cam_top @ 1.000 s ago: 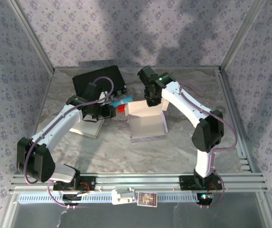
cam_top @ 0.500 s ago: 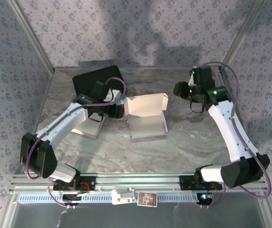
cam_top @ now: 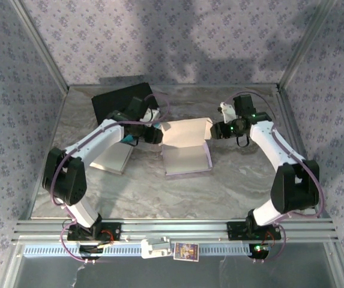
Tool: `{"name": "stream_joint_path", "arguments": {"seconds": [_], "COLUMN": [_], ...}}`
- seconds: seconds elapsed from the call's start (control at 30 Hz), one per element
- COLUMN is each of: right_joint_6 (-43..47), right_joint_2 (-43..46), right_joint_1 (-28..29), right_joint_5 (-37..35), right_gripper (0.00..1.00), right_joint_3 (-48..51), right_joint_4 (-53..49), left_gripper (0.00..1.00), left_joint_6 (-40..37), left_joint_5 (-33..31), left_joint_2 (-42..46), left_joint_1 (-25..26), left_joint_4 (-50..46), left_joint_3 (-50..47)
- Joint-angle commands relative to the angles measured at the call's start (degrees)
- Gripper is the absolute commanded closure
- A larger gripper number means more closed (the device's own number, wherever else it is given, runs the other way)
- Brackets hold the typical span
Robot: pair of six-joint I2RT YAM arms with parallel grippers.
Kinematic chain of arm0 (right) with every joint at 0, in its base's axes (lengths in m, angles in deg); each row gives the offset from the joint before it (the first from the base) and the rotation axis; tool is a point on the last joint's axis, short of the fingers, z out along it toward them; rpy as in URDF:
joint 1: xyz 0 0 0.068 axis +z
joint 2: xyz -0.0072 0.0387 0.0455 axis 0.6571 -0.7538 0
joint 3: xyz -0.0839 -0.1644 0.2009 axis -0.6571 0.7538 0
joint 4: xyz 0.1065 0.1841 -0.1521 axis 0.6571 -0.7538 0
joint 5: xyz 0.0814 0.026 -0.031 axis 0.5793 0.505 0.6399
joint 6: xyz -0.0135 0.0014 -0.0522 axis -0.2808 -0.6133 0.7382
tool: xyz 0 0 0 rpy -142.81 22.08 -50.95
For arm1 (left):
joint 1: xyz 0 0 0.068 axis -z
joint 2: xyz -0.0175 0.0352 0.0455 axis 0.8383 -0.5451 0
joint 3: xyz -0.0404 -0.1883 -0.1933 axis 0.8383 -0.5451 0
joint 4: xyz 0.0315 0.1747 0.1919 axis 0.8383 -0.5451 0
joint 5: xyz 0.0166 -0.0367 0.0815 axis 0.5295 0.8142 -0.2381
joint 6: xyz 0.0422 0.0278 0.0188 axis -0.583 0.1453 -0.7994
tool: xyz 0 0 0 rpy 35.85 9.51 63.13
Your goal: Fold the paper box
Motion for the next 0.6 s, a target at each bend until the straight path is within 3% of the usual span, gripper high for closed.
{"name": "stream_joint_path", "arguments": {"seconds": [0.0,0.13,0.37,0.57], "right_joint_6": [4.2,4.57,5.44,5.48], "right_joint_2": [-2.83,-4.99,-8.79,-9.44], "right_joint_1": [0.03,-0.96,-0.05,0.44], "right_joint_5": [1.5,5.27,6.91,6.25], "right_gripper": [0.48,0.48,0.54,0.65], "right_joint_3": [-2.48,-4.19,-8.26,-9.16], "right_joint_4": [2.98,4.09,2.24,1.1], "left_gripper": [0.5,0.51,0.57,0.71], "left_joint_6": [-1.46,-2.16,-1.55,-1.02], "left_joint_5": [-0.83,2.94,2.42,2.49], "left_joint_2": [-1.77,-3.45,-5.86,-7.09], "left_joint_1": [-0.08,-0.43,-0.58,-0.49], "left_joint_4": [1.07,2.87,1.9,1.67], "left_joint_3": [2.63,3.23,5.45,6.91]}}
